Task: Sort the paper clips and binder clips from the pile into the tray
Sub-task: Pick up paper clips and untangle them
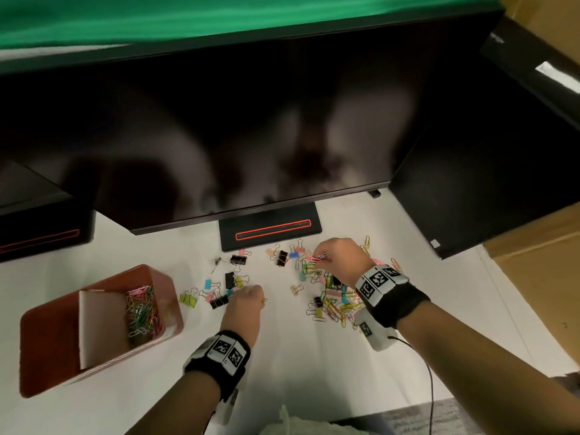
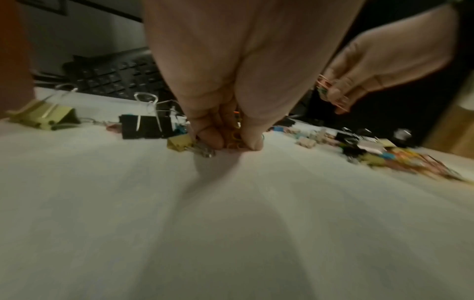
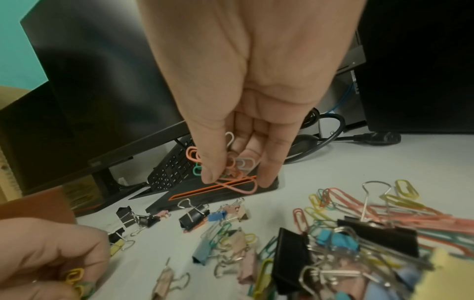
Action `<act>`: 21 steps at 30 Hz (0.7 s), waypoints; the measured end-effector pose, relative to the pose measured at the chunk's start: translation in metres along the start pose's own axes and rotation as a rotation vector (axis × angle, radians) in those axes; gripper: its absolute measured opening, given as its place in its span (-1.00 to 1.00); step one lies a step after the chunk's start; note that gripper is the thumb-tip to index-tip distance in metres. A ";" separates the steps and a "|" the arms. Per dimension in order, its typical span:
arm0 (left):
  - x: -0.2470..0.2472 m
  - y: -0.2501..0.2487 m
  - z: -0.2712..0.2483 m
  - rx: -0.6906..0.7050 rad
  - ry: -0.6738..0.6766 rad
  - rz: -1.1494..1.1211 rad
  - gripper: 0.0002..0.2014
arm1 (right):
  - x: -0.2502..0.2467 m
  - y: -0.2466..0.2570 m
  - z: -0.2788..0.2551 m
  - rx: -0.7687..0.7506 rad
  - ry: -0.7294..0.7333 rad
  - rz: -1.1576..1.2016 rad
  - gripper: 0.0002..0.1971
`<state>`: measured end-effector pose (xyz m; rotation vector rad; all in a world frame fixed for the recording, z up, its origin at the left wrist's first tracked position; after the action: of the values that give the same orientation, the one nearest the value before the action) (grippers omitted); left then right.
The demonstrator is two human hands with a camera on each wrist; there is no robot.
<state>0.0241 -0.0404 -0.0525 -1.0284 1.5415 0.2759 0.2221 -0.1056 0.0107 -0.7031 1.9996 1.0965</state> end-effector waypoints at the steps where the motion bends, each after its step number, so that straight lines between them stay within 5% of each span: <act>1: 0.002 0.000 -0.001 0.027 0.024 0.031 -0.88 | 0.002 0.005 -0.001 -0.004 0.003 0.001 -0.76; 5: -0.012 0.002 -0.003 0.044 0.029 -0.076 -0.90 | 0.007 0.028 -0.005 -0.031 -0.003 -0.006 -0.75; 10: -0.098 0.020 -0.022 -0.030 -0.255 -0.361 -0.96 | 0.011 0.093 -0.005 -0.153 -0.048 0.038 -0.77; 14: -0.162 0.087 -0.049 -0.167 -0.399 -0.433 -0.97 | 0.033 0.177 0.007 -0.285 0.006 0.062 -0.76; 21: -0.167 0.177 -0.072 -0.423 -0.271 -0.419 -0.97 | 0.090 0.287 0.025 -0.339 0.032 0.109 -0.72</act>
<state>-0.1691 0.0873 0.0505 -1.5476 1.0114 0.4367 -0.0345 0.0456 0.0615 -0.7937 1.9173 1.5198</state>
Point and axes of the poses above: each hand's wrist, its own z-axis towards the middle knuckle, its own x-axis out of the palm, y = z × x, the point moved 5 cm from there along z, towards the middle knuckle, and after that the axes turned 5 degrees about -y, right-handed, at the moved point
